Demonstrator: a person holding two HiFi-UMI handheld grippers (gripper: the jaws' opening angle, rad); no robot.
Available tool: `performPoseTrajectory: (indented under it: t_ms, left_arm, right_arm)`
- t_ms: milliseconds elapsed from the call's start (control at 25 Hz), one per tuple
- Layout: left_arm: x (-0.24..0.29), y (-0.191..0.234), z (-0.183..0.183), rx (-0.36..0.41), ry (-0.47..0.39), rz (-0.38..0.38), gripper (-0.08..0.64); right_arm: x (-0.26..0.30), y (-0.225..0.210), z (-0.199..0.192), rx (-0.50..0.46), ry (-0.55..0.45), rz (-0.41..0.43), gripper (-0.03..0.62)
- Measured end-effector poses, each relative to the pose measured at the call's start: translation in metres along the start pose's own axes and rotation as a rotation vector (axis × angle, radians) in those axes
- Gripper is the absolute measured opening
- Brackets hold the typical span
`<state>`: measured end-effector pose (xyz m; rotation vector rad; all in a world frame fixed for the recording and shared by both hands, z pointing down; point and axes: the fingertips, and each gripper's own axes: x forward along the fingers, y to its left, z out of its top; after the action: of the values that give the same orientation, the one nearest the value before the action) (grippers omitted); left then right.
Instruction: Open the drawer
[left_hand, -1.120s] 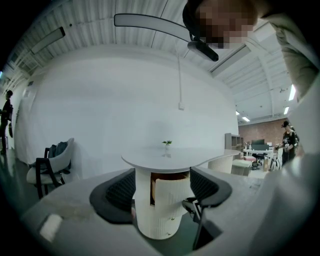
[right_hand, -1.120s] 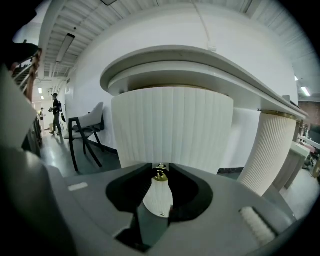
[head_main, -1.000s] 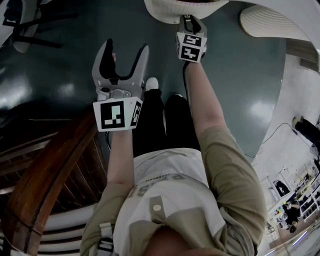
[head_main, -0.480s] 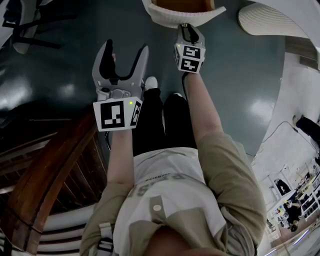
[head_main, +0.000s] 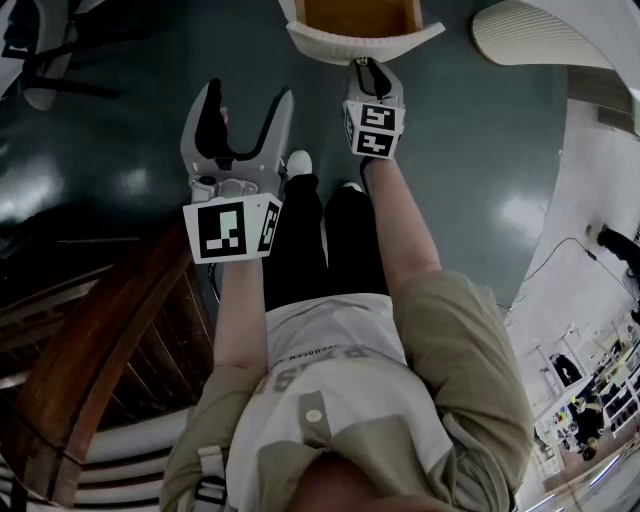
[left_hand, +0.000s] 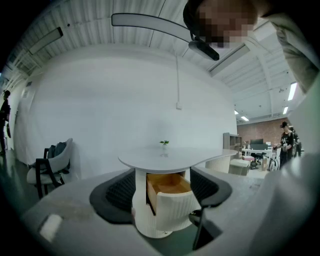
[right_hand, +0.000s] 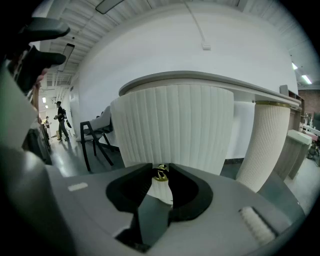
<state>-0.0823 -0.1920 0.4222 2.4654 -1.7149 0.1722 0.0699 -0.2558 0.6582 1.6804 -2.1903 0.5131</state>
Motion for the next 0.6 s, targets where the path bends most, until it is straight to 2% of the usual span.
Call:
performPoseTrajectory:
  t_ms: [600]
  left_arm:
    - [-0.010,0.004,0.002,-0.001,0.002,0.011,0.344]
  right_arm:
    - [-0.030,0.006,-0.020,-0.003,0.021,0.009,0.106]
